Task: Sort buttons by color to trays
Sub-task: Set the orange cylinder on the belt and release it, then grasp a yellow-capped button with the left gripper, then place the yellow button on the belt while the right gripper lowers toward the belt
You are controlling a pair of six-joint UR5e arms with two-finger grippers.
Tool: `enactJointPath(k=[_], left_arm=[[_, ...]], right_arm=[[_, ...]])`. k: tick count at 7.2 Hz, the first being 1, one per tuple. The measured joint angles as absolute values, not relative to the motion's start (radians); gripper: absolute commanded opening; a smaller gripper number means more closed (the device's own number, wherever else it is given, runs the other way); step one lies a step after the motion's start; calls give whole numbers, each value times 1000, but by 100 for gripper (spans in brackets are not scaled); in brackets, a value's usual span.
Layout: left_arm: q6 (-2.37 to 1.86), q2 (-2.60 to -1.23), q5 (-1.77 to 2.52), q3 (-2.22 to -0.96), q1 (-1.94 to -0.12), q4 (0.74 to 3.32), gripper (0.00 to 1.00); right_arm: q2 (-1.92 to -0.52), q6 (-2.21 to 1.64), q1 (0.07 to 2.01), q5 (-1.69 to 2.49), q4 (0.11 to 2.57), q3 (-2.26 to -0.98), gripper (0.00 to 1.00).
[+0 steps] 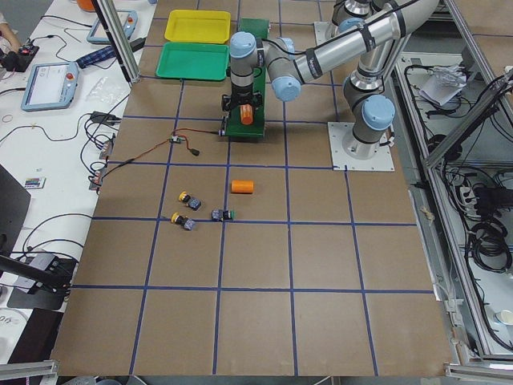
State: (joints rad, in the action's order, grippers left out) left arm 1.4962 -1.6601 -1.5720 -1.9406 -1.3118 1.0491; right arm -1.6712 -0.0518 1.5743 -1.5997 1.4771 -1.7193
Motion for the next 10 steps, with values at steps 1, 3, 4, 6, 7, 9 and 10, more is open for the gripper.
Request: enactJointPath(k=[1, 3, 4, 6, 7, 9, 10], left_arm=[[1420, -1702, -1576, -1854, -1252, 1051, 100], [1270, -1835, -1585, -1693, -1152, 1050, 100], [1191, -1919, -1585, -1618, -1106, 1045, 100], [1083, -2075, -1585, -1501, -1053, 1042, 100], [1038, -2141, -1585, -1457, -1029, 1041, 100], [919, -2233, -1586, -1402, -1011, 1046, 100], [876, -2256, -1586, -1401, -1008, 1050, 100]], right_arm=[[-1671, -52, 1574, -1600, 1477, -1720, 100], [-1670, -62, 1574, -1600, 1476, -1720, 100], [-1669, -61, 1574, -1599, 1477, -1723, 100], [-1660, -62, 1573, -1595, 1486, -1745, 100], [-1645, -58, 1572, -1593, 1499, -1754, 100], [-1633, -55, 1571, -1592, 1540, -1759, 100], [-1631, -56, 1571, -1592, 1578, -1759, 100]])
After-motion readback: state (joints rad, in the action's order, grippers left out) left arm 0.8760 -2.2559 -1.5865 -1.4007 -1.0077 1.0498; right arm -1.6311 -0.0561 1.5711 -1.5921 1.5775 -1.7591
